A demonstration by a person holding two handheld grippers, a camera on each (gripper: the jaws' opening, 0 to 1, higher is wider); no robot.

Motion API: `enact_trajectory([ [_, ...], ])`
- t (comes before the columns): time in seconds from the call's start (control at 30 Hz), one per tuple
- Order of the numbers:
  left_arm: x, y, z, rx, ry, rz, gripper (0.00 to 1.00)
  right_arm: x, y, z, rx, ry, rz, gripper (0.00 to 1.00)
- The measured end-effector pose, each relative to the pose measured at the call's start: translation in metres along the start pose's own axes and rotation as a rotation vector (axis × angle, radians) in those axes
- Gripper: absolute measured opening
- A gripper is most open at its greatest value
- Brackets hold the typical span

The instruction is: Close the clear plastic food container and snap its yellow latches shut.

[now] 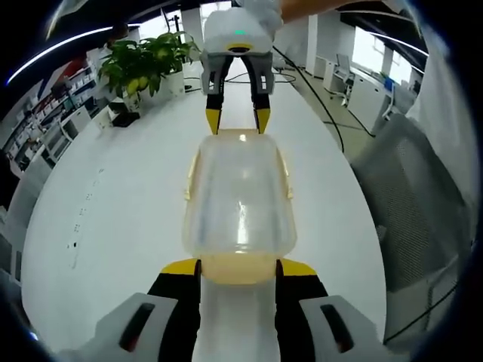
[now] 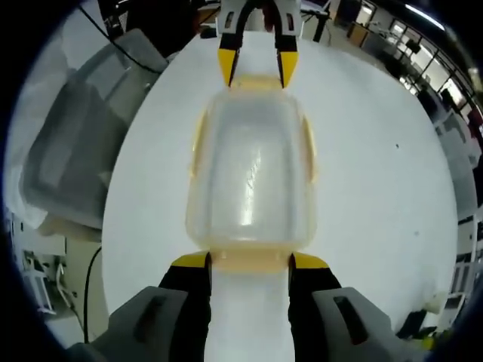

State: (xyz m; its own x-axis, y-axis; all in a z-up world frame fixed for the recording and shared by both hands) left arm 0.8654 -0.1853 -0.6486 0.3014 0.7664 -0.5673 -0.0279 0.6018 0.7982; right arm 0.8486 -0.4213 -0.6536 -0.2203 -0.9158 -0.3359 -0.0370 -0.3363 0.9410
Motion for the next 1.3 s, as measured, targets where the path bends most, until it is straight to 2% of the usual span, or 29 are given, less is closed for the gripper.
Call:
enact_trajectory([
  [0.43, 0.002, 0.0, 0.0, -0.011, -0.004, -0.007, 0.32, -0.001, 0.004, 0.0, 0.005, -0.008, -0.015, 0.36],
  [0.83, 0.005, 0.001, -0.001, -0.021, -0.01, -0.017, 0.33, 0.003, -0.001, 0.001, -0.003, -0.027, 0.001, 0.38],
  [0.97, 0.008, 0.004, -0.001, -0.028, 0.0, -0.013, 0.36, 0.005, -0.001, 0.002, -0.002, -0.054, 0.006, 0.44],
  [1.1, 0.009, 0.007, -0.001, -0.048, 0.04, -0.017, 0.36, 0.008, 0.005, 0.002, 0.008, -0.083, 0.01, 0.4],
  [1.17, 0.006, 0.01, -0.001, -0.076, 0.09, -0.048, 0.36, 0.006, 0.011, 0.005, 0.008, -0.14, -0.028, 0.38],
  [1.3, 0.003, 0.013, -0.004, -0.127, 0.166, -0.084, 0.34, 0.005, 0.02, 0.009, 0.038, -0.186, -0.068, 0.34],
])
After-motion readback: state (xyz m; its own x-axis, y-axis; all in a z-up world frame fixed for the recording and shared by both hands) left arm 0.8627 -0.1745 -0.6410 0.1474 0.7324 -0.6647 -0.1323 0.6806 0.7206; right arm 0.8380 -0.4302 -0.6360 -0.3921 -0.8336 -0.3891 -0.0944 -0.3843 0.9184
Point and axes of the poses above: the point that each gripper's makers call its tool centre point, and the gripper's own axes: y roughly backward along the fingers, z roughly to its left, x roughly out of its underside, the point moved 8 cm from there along y, roughly backward along the fingers, and after that the axes turned 13 degrees about -y, right-handed, at the moved point
